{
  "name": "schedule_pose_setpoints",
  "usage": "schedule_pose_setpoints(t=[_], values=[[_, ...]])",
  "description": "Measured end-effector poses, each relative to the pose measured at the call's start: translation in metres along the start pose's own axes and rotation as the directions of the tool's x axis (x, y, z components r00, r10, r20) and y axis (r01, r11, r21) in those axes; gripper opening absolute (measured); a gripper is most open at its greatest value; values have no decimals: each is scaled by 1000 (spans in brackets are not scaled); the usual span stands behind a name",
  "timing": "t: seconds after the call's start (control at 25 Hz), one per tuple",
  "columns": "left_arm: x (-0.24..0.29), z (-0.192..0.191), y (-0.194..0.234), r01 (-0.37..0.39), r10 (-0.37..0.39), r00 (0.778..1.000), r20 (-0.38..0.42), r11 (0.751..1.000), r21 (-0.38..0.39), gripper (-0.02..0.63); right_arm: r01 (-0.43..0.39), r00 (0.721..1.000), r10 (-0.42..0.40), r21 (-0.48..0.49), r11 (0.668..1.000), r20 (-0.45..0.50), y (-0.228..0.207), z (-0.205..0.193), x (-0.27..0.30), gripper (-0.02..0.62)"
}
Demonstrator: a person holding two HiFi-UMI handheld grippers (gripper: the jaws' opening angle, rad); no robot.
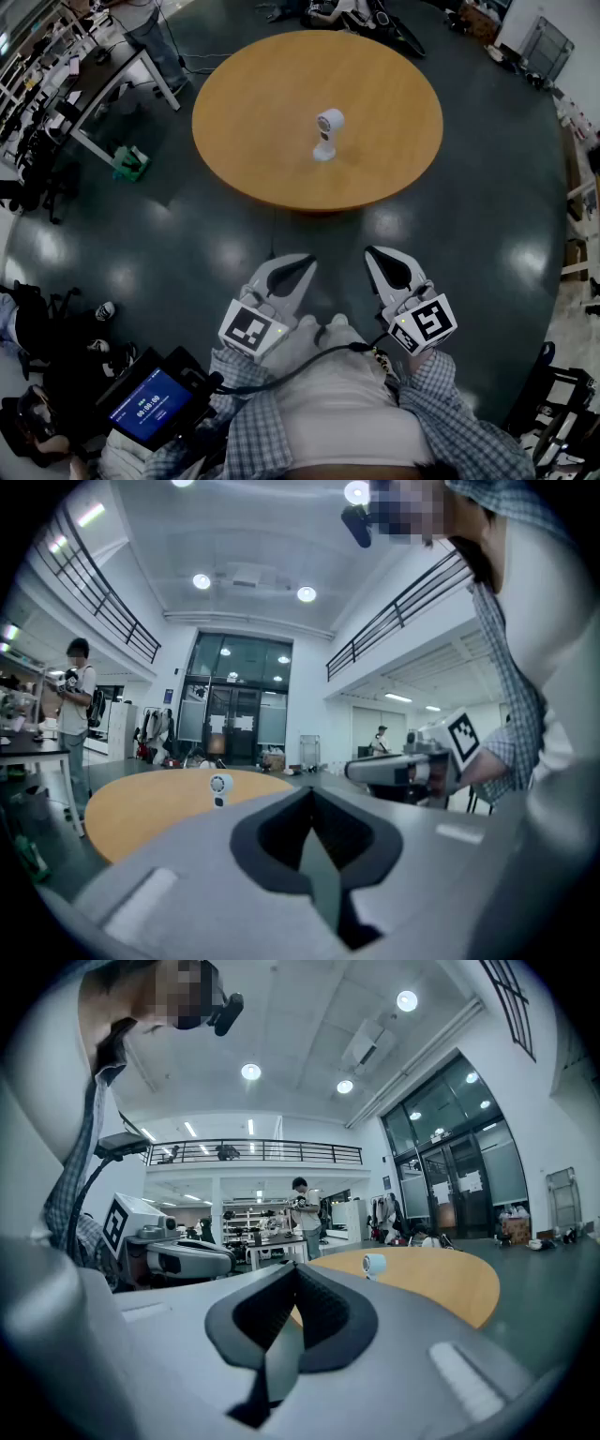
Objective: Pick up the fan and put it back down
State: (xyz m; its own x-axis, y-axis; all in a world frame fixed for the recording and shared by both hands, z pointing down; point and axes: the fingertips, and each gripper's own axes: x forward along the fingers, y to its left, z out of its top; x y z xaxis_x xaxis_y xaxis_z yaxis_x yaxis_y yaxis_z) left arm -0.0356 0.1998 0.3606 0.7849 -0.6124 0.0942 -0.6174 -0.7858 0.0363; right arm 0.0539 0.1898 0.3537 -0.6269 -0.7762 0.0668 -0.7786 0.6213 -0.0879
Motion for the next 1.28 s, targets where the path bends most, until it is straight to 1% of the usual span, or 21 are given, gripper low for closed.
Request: schedule_pose_setpoints(t=[0.12,0.24,0.32,0.44,0.52,0.6,0.76,0.88,1.0,1.12,1.2,1.28], values=[[2,-3,-3,-8,9,1000,4,1000,-29,0,-3,1000,3,-2,1000,-8,-2,-1,-1,2],[6,1,-6,-1,1,1000,-17,1000,-11,0,1,1000,-2,-2,1000,-14,-6,-1,-4,2],[6,2,-5,-1,1,1000,-10,1000,-2,0,5,1000,-5,-3,1000,-18,-6,0,-5,2],[5,3,-5,1,-1,1000,-8,1000,-6,0,19,1000,-19,11,1000,-21,-7,-1,-6,2],[6,4,-7,9,-10,1000,-26,1000,-20,0,30,999,-29,26,999,-16,-10,-1,-7,3],[7,3,-6,13,-13,1000,-28,1000,-21,0,26,1000,-26,19,999,-12,-12,-1,-7,2],[9,-2,1,17,-17,1000,-5,1000,-5,0,27,1000,-27,4,1000,-7,-12,1,-3,3],[8,-1,8,29,-29,999,-18,999,-26,0,48,999,-48,10,999,-10,-14,-1,3,3],[7,-6,24,30,-30,1000,9,999,-32,0,67,998,-67,12,998,-16,-14,-3,14,2],[5,-11,37,40,-39,999,18,999,-33,0,87,996,-86,10,996,-20,-15,-6,24,3],[4,-16,44,47,-47,999,13,998,-39,0,100,995,-100,9,995,-19,-16,-10,32,3],[0,-17,42,56,-57,998,-7,998,-38,0,116,993,-116,7,993,-14,-14,-9,31,3]])
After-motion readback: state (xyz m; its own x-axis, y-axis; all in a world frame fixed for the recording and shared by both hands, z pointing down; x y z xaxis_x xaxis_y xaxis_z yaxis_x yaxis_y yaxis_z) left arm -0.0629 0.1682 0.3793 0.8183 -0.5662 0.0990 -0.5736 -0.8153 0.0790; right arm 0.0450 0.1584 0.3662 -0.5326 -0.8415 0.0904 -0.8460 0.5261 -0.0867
